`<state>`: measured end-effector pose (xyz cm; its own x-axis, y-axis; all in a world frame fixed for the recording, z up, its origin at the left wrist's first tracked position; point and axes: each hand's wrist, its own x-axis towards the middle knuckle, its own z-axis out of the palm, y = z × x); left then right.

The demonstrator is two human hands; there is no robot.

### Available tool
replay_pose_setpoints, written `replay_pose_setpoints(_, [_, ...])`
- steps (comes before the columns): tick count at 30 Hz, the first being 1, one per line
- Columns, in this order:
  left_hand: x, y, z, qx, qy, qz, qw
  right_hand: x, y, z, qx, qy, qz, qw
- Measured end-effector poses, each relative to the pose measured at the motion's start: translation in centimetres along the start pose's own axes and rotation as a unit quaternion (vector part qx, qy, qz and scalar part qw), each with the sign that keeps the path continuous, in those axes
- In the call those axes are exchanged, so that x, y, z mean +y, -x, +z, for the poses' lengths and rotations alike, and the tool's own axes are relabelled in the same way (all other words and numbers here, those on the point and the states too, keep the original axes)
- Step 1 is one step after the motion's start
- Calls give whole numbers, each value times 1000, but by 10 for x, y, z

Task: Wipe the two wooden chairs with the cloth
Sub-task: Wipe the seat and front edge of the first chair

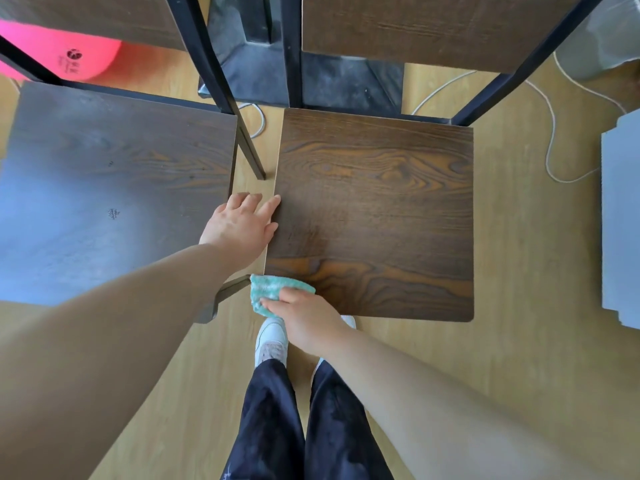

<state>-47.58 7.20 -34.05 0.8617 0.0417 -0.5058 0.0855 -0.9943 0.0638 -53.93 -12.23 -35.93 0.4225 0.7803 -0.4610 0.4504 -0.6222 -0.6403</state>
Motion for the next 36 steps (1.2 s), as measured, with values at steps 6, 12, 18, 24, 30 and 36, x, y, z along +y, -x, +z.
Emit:
replay_pose_setpoints(6, [3,11,5,3,6,0,1000,-18,16,16,-24,25,-24,999])
replay_pose_setpoints(12, [8,18,10,-5,15,9,1000,-15,27,41,-105,-33,75,991])
replay_pose_setpoints(18, [13,38,-8,-16,10,18,1000,-16,59,2,-57,-189,186,962])
replay_pose_setpoints(24, [19,42,-37,-8,0,30,1000,6,80,-71,25,-251,279,926])
replay_pose_setpoints(30, [24,31,-50,-4,-5,39,999,46,127,-138,186,-329,326,867])
replay_pose_setpoints(36, [23,20,-39,-15,-9,43,999,103,196,-141,257,-271,403,836])
